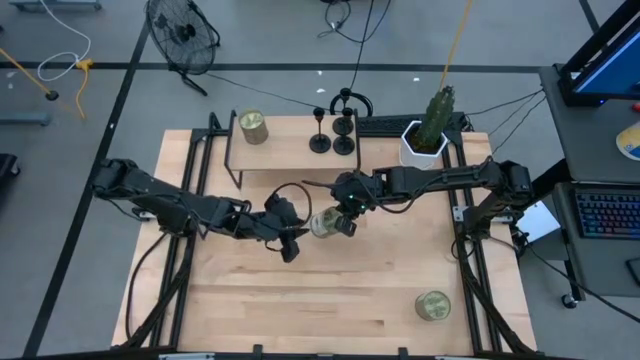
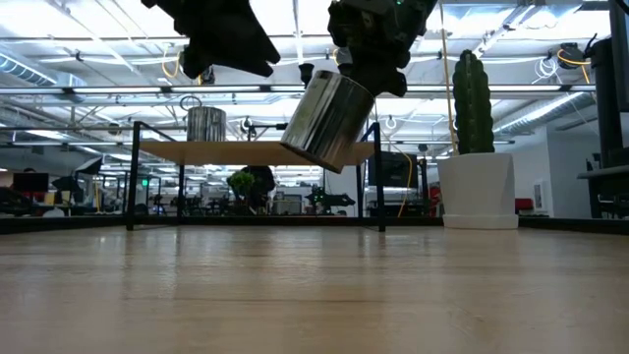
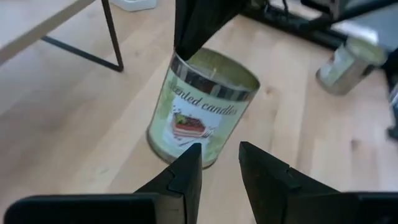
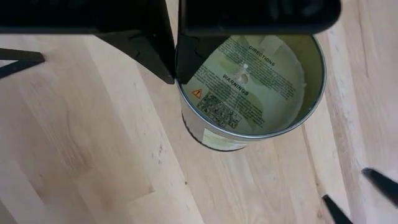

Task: Pick & Place candle stick holders
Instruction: Put the top scented candle on the shelf

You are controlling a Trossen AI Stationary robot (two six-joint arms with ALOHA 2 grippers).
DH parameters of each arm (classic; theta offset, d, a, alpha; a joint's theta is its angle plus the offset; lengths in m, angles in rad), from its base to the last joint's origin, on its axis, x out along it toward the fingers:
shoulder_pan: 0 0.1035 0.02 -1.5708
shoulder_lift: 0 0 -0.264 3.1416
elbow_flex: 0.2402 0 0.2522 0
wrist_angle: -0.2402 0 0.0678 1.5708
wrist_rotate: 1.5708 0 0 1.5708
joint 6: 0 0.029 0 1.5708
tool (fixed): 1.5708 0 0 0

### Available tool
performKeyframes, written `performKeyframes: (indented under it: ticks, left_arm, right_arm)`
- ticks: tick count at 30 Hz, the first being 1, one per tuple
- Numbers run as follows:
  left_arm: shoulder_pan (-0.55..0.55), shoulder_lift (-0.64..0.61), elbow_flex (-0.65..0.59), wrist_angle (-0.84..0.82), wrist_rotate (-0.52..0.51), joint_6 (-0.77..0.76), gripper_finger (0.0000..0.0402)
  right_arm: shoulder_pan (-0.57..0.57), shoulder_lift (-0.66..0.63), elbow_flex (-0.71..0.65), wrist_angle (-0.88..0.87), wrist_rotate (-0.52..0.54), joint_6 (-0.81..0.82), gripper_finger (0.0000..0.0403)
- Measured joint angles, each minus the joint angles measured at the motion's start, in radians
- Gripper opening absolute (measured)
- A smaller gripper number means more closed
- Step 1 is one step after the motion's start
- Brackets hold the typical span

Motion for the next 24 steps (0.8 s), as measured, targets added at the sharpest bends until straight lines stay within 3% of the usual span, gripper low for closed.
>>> performKeyframes:
  ticks: [7,12,18,21,24]
  left_arm:
    - [0.006,0.0,0.0,0.027,0.018,-0.047,0.0113]
    - [0.04,0.0,0.0,-0.017,0.022,-0.174,0.0113]
    - [0.081,0.0,0.0,-0.04,0.118,-0.194,0.0116]
    - [0.085,0.0,0.0,-0.04,0.122,-0.193,0.0139]
    - [0.091,0.0,0.0,-0.04,0.122,-0.193,0.0185]
  right_arm:
    - [0.0,0.0,0.0,0.0,0.002,0.002,0.0]
    - [0.0,0.0,0.0,0.0,0.002,0.001,0.0]
    - [0.0,0.0,0.0,-0.001,0.002,-0.004,0.0]
    - [0.0,0.0,0.0,-0.001,0.004,-0.006,0.0]
    - [0.0,0.0,0.0,-0.001,0.004,-0.007,0.0]
